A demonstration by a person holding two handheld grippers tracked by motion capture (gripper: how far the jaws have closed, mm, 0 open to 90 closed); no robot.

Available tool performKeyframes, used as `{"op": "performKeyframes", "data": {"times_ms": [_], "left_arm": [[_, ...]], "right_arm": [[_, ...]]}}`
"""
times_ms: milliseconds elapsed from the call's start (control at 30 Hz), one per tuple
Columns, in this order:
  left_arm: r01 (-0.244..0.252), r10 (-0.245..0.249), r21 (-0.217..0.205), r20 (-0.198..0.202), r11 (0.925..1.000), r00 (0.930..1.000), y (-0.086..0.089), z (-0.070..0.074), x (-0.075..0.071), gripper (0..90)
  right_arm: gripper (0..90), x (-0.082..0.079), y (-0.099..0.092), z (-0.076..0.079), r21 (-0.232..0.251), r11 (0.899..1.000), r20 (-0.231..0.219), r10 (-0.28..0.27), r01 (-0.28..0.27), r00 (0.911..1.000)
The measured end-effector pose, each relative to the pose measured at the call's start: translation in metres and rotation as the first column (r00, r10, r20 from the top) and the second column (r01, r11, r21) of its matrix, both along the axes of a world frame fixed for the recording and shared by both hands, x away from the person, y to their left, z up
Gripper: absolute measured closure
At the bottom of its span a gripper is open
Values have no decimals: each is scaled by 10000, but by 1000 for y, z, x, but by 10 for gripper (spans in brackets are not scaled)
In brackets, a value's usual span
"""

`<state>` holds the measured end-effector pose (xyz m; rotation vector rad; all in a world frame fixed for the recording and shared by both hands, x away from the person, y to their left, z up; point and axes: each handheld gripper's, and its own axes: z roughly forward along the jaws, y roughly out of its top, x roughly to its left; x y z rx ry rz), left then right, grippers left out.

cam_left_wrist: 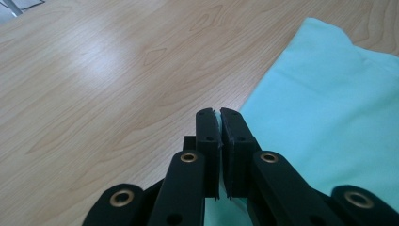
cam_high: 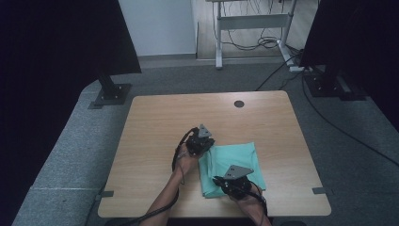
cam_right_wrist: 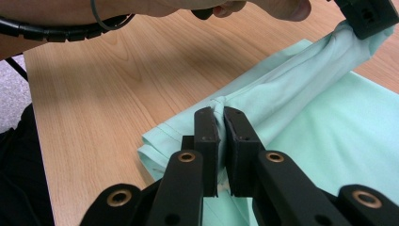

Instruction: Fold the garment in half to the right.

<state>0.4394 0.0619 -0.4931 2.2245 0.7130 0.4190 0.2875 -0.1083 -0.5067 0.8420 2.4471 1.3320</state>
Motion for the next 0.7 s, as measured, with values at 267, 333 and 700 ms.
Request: {"op": "performKeyframes", "data": {"times_ms": [267, 333, 700], "left_arm": [[135, -136, -176, -42, 9998, 9999, -13, -1, 3, 866], [177, -178, -143, -47, 9997, 9998, -16, -1, 3, 866], [491, -491, -350, 5, 9982, 9988, -35, 2, 6, 866]], "right_arm": [[838, -2, -11, -1, -133, 9996, -9, -263, 263, 9997], [838, -2, -14, -1, -171, 9993, 23, -328, 329, 9995], [839, -5, -31, 2, -272, 9975, 64, -653, 655, 9978]]}}
